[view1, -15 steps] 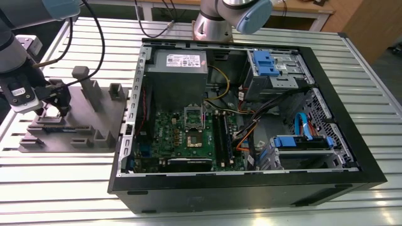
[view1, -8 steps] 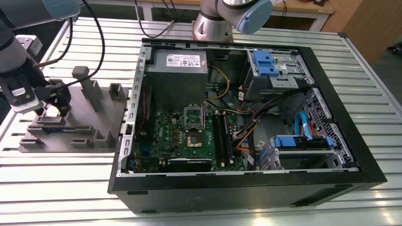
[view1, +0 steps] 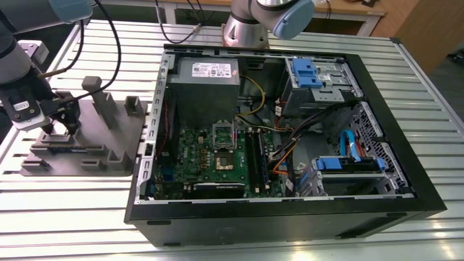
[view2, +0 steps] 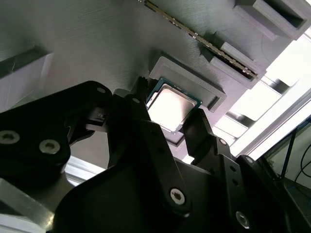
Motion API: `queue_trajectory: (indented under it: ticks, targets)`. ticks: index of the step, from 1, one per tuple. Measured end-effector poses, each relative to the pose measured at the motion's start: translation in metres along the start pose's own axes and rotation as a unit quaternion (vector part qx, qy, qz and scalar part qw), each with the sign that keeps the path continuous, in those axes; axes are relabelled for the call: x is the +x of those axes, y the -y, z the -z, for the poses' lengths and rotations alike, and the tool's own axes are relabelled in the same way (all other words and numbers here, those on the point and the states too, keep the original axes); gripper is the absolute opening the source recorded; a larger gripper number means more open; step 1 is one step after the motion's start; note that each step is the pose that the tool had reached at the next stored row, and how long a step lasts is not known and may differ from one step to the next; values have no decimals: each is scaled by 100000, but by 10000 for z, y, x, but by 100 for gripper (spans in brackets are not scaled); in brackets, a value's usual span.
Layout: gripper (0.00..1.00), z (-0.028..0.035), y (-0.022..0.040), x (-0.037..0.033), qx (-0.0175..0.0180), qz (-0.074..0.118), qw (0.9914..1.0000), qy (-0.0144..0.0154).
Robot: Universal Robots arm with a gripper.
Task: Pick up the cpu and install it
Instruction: 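Pick up the cpu and move it towards the insertion slot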
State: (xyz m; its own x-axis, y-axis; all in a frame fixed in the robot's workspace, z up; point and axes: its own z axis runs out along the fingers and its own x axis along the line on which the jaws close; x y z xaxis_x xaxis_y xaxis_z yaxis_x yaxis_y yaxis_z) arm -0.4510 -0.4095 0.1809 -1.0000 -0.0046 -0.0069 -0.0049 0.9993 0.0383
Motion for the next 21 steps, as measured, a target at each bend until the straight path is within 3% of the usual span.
queue_trajectory:
  ticks: [6,21]
  targets:
    - [56,2,1,-1,23,-885,99996,28]
    - [55,2,1,-11,23,-954,99995,30]
